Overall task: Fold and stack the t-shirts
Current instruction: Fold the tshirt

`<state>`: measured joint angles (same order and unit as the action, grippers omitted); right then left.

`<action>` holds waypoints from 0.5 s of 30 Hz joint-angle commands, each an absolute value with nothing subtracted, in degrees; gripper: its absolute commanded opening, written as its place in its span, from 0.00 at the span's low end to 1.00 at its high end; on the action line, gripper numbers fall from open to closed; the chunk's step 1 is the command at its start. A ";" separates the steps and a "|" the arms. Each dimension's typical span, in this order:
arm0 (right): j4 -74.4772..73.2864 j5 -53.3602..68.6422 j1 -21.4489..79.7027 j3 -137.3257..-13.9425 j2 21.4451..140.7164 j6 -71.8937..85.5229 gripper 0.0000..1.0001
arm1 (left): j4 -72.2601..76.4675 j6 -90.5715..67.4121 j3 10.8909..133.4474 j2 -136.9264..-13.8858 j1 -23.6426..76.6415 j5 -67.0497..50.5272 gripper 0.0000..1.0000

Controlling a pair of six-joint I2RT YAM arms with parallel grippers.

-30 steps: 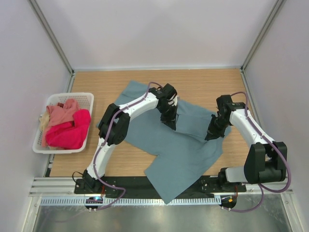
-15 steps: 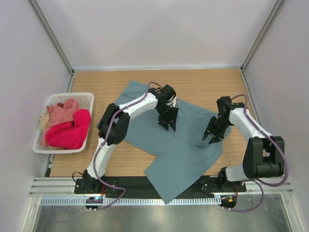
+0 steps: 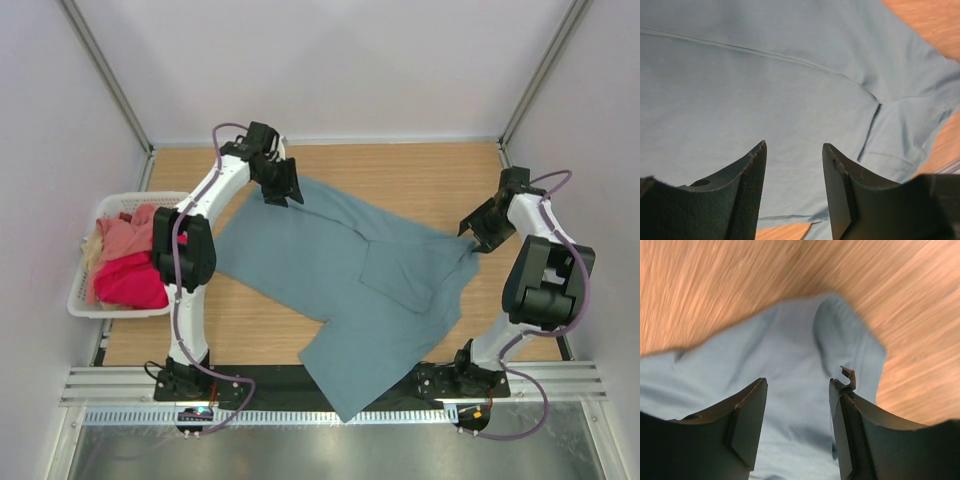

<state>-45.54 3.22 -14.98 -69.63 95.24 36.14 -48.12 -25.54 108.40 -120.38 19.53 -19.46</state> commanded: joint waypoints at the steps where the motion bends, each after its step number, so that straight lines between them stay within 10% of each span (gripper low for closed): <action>1: -40.09 1.23 -17.31 -71.80 98.87 36.48 0.58 | -47.64 -24.79 106.80 -116.90 20.22 -19.25 0.50; 8: -36.30 2.45 -17.58 -72.77 103.62 35.95 0.48 | -47.81 -22.94 101.61 -114.00 19.07 -19.86 0.50; 15: -38.49 0.27 -17.84 -70.32 102.22 35.60 0.10 | -48.34 -22.94 103.61 -115.13 18.02 -19.60 0.50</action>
<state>-38.68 2.22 -17.63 -70.48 104.27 35.94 -48.45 -23.70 101.75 -117.49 18.76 -19.07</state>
